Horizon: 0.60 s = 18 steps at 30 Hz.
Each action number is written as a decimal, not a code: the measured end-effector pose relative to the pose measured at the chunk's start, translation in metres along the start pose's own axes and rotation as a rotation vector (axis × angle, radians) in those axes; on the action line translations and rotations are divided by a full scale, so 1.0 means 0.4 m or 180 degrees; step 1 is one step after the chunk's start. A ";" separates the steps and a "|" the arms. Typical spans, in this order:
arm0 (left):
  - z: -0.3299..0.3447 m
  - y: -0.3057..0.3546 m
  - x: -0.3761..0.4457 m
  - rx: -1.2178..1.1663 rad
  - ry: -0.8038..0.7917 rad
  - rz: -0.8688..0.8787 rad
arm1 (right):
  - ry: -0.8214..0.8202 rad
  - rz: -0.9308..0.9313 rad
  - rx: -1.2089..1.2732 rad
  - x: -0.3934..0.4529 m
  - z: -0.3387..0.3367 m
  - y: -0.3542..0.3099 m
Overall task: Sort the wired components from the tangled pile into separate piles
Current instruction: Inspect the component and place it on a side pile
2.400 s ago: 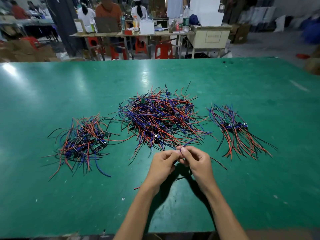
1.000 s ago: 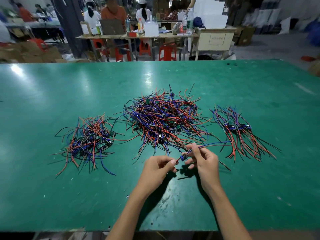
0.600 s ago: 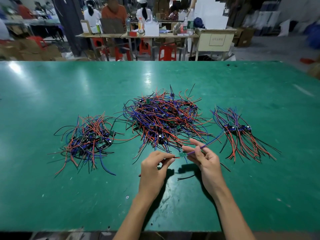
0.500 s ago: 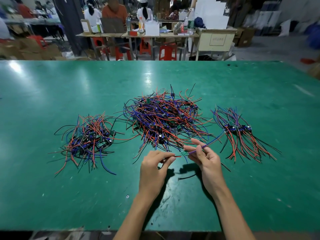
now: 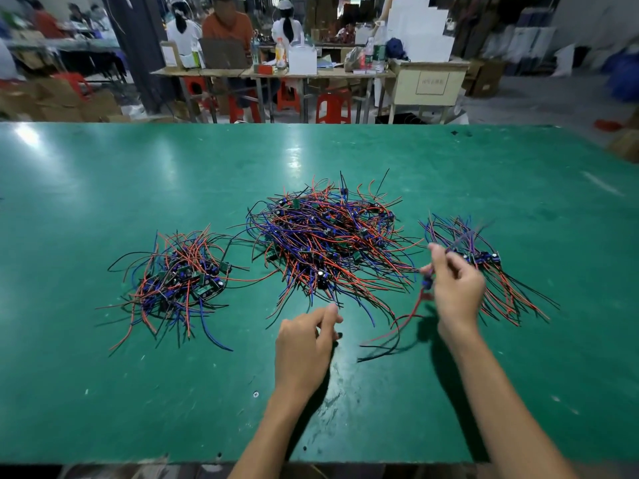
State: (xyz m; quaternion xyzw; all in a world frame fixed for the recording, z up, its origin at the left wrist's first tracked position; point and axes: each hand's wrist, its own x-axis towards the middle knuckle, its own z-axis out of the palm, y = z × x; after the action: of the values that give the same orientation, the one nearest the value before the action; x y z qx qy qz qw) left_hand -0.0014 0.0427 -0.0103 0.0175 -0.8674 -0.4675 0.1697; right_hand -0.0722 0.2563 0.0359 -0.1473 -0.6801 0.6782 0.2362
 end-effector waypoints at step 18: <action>-0.020 -0.005 0.022 -0.1346 -0.0004 -0.0850 | -0.0758 -0.0949 -0.3342 0.082 0.116 0.083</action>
State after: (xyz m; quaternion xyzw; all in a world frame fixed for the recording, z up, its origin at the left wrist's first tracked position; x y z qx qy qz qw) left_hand -0.0076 0.0334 -0.0054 0.0958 -0.7404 -0.6569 0.1058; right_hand -0.1282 0.2350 0.0083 -0.0697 -0.9621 0.2196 0.1461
